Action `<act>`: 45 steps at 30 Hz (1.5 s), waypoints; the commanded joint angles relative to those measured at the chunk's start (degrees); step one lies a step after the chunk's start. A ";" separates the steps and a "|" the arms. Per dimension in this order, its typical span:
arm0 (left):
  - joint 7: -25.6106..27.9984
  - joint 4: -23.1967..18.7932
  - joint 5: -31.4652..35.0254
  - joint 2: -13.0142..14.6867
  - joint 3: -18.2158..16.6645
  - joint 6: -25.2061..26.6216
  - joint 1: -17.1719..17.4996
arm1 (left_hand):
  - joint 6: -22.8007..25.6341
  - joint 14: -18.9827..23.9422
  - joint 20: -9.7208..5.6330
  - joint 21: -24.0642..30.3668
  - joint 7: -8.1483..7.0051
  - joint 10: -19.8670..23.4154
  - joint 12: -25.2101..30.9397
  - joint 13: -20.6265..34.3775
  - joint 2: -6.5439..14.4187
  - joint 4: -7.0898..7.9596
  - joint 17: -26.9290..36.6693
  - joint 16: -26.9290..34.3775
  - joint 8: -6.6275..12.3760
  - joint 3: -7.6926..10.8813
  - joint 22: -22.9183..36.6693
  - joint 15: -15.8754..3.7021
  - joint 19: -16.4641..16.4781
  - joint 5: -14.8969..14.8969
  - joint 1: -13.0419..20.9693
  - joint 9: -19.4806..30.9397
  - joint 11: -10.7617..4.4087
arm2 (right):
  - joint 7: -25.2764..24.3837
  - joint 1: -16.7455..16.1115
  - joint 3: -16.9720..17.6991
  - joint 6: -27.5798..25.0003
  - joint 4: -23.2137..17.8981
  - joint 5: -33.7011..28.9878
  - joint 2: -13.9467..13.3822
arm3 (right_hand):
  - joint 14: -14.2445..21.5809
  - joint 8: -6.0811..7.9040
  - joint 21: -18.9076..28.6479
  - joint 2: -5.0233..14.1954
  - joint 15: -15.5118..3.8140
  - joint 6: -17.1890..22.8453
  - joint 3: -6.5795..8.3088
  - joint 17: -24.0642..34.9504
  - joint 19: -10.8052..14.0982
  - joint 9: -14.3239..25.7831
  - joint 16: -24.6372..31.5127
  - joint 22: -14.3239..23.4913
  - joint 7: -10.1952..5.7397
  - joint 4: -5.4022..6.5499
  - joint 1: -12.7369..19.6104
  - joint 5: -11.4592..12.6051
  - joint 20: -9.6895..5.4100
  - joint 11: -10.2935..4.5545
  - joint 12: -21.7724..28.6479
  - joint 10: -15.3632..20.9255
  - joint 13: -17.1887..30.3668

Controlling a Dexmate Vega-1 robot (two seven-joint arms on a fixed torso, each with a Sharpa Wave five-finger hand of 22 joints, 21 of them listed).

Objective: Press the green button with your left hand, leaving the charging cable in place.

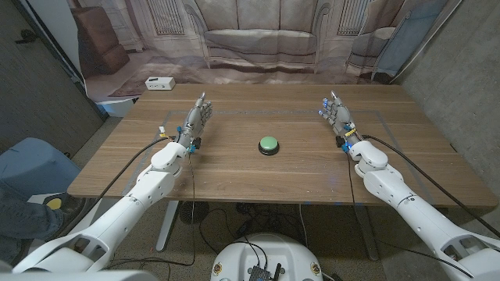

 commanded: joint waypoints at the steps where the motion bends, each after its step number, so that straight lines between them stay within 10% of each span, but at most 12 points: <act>1: 0.42 -3.83 0.38 1.81 -0.33 0.72 1.64 | 0.08 0.13 0.24 0.14 0.57 0.14 0.42 0.16 0.09 -0.13 0.30 0.45 0.26 0.57 0.15 0.48 -0.37 0.26 0.40 0.20 0.50 | -1.70 -2.97 1.36 1.03 -3.22 0.96 -0.31 | 0.27 0.32 0.09 -0.02 0.47 0.37 0.39 0.10 0.45 0.31 0.18 0.30 0.11 -0.26 0.66 0.21 0.08 -0.06 0.23 0.50 0.31; 16: 2.36 -10.41 1.65 5.28 -2.34 -0.36 5.80 | 1.65 1.62 0.62 -0.26 0.52 1.68 1.01 -0.41 0.73 -0.50 0.28 0.87 0.73 0.74 0.17 0.37 0.86 -0.03 1.15 0.20 0.39 | -0.79 -6.05 2.32 4.74 -5.91 0.44 -1.44 | 0.46 0.34 -0.13 -0.52 0.52 0.32 0.05 -0.06 0.57 0.31 0.14 0.31 0.10 -0.42 0.49 -0.11 0.16 0.15 0.20 0.84 0.31; 32: 0.57 -5.58 6.28 4.04 -2.94 -11.55 4.82 | 11.90 12.90 0.00 -0.32 0.03 11.74 3.41 -1.57 1.21 -2.12 0.22 2.62 1.99 0.13 0.18 -1.36 12.17 -1.60 3.26 0.23 0.10 | 1.82 -6.93 2.44 7.98 -6.56 0.23 -1.83 | 0.85 0.32 -0.31 -1.37 0.61 0.22 -0.47 -0.20 0.80 0.31 0.17 0.30 0.04 -0.62 0.22 -0.32 0.38 0.17 0.18 1.22 0.31; 45: -0.42 -4.00 9.21 4.19 -3.31 -17.59 4.76 | 12.97 13.67 0.83 -0.67 -0.24 12.67 3.24 -1.59 1.37 -2.48 0.22 2.16 1.67 0.05 0.21 -2.01 13.94 -1.83 3.75 0.26 -0.19 | -1.56 -9.61 3.52 6.51 -10.35 -0.74 -3.54 | 0.98 0.35 -0.44 -1.78 0.63 0.22 -0.67 -0.33 0.88 0.31 0.12 0.30 0.05 -0.83 0.28 -0.37 0.44 0.31 0.11 1.29 0.32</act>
